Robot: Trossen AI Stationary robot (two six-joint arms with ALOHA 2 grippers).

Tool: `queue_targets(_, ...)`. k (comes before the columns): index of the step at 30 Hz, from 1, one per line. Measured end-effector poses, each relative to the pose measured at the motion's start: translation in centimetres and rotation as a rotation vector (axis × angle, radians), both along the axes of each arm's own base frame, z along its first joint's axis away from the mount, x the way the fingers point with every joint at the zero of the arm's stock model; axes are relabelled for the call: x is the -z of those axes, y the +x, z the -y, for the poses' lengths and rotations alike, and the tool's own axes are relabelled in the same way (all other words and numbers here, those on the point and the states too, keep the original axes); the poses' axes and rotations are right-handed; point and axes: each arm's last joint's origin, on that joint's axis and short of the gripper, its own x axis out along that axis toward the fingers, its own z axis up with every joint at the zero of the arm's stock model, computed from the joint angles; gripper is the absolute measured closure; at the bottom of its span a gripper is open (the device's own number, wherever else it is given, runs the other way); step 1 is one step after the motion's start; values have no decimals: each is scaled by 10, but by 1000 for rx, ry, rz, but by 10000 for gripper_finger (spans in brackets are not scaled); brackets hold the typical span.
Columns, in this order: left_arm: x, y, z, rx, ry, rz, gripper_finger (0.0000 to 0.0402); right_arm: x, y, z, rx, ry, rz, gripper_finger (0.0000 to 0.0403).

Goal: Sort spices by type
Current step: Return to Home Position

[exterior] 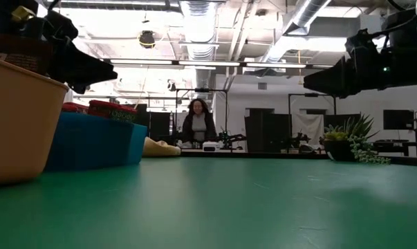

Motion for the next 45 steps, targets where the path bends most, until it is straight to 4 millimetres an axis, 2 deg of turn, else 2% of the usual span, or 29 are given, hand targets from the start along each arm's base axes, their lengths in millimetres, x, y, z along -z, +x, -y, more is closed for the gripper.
queue_targets(9, -9, 0, -1, -19, 24, 82, 284, 5, 0, 0, 0, 17, -46, 180)
queue_targets(22, -7, 0, -1, -17, -65, 78, 284, 28, -3, -1, -1, 96, -270, 180)
queue_targets(33, 8, 0, -1, -23, -97, -62, 284, 42, -8, -3, -1, 149, -419, 180)
queue_targets(45, 31, -6, -1, -36, -78, -318, 284, 44, -9, -3, -1, 155, -438, 180)
